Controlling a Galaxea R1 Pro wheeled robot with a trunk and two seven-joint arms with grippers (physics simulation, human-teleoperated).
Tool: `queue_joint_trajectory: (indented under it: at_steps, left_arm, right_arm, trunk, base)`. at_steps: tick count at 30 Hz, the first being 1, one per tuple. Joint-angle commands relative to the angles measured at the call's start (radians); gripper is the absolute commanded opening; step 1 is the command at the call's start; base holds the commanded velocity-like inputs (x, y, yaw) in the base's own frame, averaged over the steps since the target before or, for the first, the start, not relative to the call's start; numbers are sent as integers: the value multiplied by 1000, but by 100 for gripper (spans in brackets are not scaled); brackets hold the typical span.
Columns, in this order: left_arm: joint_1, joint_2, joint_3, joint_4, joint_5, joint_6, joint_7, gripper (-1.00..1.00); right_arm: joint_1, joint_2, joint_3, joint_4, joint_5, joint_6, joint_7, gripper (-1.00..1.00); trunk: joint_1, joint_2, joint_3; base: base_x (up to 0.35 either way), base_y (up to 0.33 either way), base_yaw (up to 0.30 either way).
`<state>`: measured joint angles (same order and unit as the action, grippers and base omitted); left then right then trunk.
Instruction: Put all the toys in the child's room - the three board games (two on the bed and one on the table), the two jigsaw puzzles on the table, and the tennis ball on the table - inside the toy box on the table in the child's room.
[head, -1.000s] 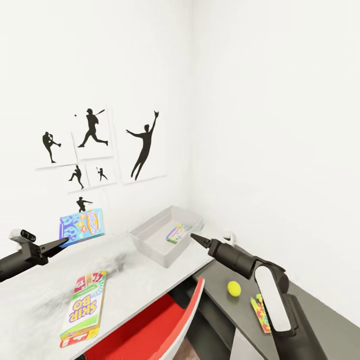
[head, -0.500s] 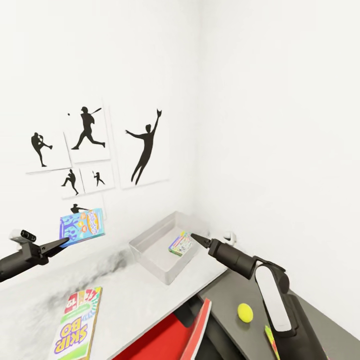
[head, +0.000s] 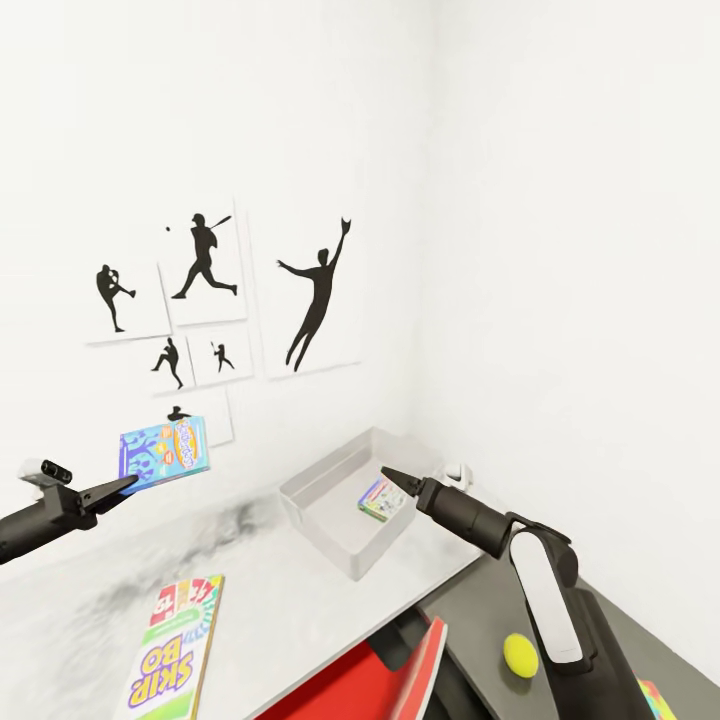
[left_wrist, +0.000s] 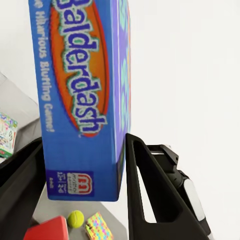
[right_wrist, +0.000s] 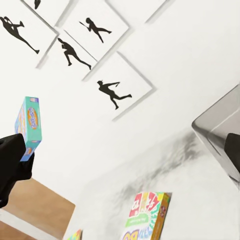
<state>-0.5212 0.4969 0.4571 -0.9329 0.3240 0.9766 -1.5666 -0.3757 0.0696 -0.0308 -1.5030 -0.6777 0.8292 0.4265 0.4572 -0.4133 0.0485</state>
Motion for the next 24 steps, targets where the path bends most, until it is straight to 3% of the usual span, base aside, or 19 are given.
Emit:
queue_joint_trajectory:
  at_steps: [1, 16, 19, 24]
  left_arm:
    - [0, 0, 0, 0, 0, 10, -4, -100]
    - [0, 0, 0, 0, 0, 10, -4, -100]
    - [17, 17, 17, 18, 13, 17, -4, -100]
    - [45, 46, 45, 46, 35, 2, -4, -100]
  right_arm:
    - [-1, 1, -3, 0, 1, 7, 5, 100]
    - [-1, -1, -4, 8, 1, 7, 3, 100]
    - [-3, 16, -17, 17, 6, 2, -14, 100]
    - [-2, 4, -30, 19, 5, 3, -13, 100]
  trunk:
    - [1, -1, 0]
    - [1, -1, 0]
    - [0, -1, 0]
    - [0, -1, 0]
  base:
    - [47, -11, 12]
    - [89, -1, 1]
    - [0, 0, 0]
    - [0, 0, 0]
